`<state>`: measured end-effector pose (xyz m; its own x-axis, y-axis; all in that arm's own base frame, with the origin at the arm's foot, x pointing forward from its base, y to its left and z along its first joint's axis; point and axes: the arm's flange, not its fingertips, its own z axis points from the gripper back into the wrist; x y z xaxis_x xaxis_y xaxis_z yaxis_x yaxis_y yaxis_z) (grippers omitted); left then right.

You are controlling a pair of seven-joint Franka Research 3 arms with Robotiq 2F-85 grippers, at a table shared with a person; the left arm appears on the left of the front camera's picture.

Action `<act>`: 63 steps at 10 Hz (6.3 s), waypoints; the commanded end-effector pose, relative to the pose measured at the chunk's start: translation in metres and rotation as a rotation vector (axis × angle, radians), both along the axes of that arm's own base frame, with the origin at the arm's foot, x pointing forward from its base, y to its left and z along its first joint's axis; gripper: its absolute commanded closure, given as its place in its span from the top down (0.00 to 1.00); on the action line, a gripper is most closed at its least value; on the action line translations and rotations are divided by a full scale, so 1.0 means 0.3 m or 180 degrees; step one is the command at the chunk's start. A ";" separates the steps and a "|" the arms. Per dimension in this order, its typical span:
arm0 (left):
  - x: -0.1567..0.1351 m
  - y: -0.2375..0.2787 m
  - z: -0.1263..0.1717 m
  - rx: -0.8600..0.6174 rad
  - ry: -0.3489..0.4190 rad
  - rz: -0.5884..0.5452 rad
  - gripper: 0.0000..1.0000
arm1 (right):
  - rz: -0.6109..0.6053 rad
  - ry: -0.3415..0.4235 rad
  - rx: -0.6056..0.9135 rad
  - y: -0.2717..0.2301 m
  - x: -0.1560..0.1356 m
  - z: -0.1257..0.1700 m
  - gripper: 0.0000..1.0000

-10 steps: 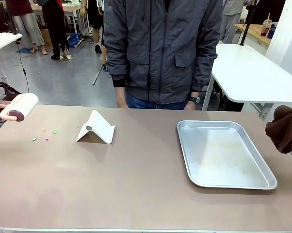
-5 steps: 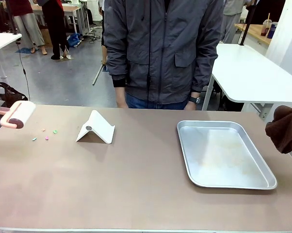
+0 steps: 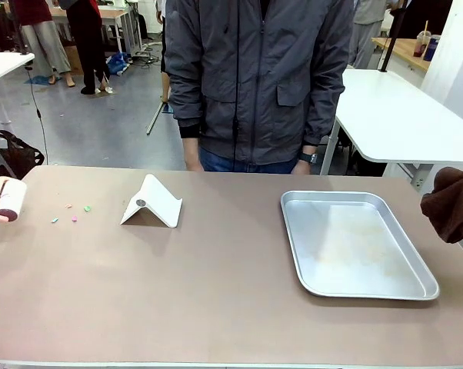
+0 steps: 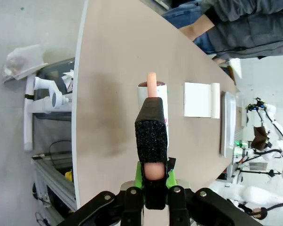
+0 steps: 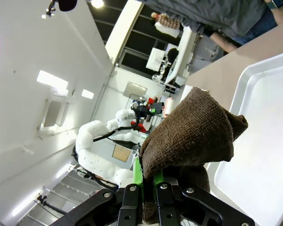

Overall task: Clean the surface of the table.
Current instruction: Clean the area not pointed to by the person.

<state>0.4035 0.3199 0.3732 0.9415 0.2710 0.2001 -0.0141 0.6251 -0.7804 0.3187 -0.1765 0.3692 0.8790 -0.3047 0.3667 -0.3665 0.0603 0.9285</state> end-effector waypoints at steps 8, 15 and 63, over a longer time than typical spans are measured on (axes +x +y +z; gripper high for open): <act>0.017 -0.175 -0.062 0.0281 0.0222 -0.0062 0.10 | 0.0000 -0.0051 0.0071 -0.001 0.011 0.014 0.09; 0.078 -0.301 -0.165 0.0505 0.0608 -0.0162 0.10 | 0.0000 -0.0051 0.0071 -0.001 0.011 0.014 0.09; 0.208 -0.011 -0.127 -0.0325 0.0362 -0.0600 0.19 | 0.0000 -0.0051 0.0071 -0.001 0.011 0.014 0.09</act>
<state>0.4614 0.3169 0.3309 0.9924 0.0659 0.1036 0.0523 0.5363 -0.8424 0.3192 -0.1767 0.3686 0.8800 -0.3040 0.3649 -0.3651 0.0584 0.9291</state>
